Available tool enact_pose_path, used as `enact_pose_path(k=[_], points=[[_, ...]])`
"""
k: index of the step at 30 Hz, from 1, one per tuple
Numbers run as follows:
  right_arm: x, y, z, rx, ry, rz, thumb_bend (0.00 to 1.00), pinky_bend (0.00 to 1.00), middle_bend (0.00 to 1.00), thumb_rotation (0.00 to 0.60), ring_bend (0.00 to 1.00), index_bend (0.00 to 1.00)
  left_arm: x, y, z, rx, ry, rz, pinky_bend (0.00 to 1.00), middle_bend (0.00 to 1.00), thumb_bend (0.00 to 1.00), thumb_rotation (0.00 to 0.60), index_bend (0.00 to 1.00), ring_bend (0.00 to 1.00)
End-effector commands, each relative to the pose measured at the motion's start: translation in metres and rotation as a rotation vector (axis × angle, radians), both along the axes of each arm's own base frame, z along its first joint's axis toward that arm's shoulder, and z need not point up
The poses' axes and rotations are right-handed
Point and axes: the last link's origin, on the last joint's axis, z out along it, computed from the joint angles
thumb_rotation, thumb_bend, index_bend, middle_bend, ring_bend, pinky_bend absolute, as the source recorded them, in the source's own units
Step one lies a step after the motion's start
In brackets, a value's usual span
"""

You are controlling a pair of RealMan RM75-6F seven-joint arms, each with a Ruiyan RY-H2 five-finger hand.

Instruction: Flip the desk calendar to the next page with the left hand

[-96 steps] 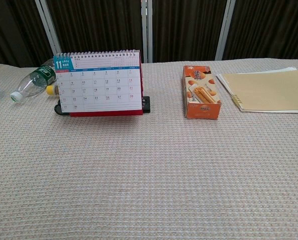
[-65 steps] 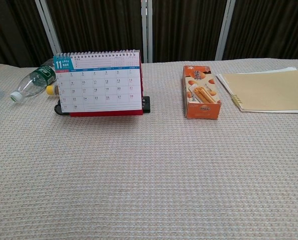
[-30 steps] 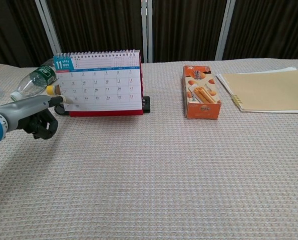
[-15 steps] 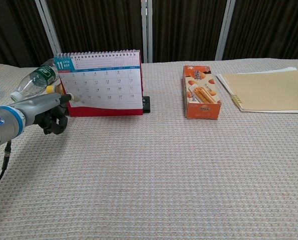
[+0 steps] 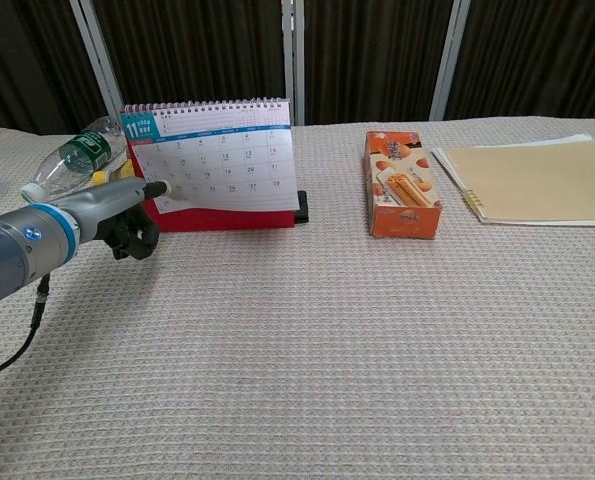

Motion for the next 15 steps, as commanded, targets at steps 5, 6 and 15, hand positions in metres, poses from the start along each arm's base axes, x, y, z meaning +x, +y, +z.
enact_pose_path(k=[5, 6, 15], points=[[-0.002, -0.001, 0.0, -0.002, 0.001, -0.009, 0.07, 0.0, 0.0, 0.6, 0.0, 0.0, 0.011, 0.001, -0.001, 0.009, -0.018, -0.034, 0.53, 0.7, 0.77, 0.6, 0.0, 0.67], [-0.002, -0.001, 0.0, -0.003, 0.001, -0.011, 0.07, 0.0, 0.0, 0.6, 0.0, 0.0, 0.013, 0.001, -0.001, 0.012, -0.019, -0.042, 0.53, 0.7, 0.77, 0.6, 0.0, 0.67], [-0.003, 0.001, 0.002, -0.009, 0.001, -0.014, 0.07, 0.0, 0.0, 0.6, 0.0, 0.0, 0.024, 0.002, 0.003, 0.035, -0.044, -0.084, 0.53, 0.7, 0.77, 0.6, 0.0, 0.67]])
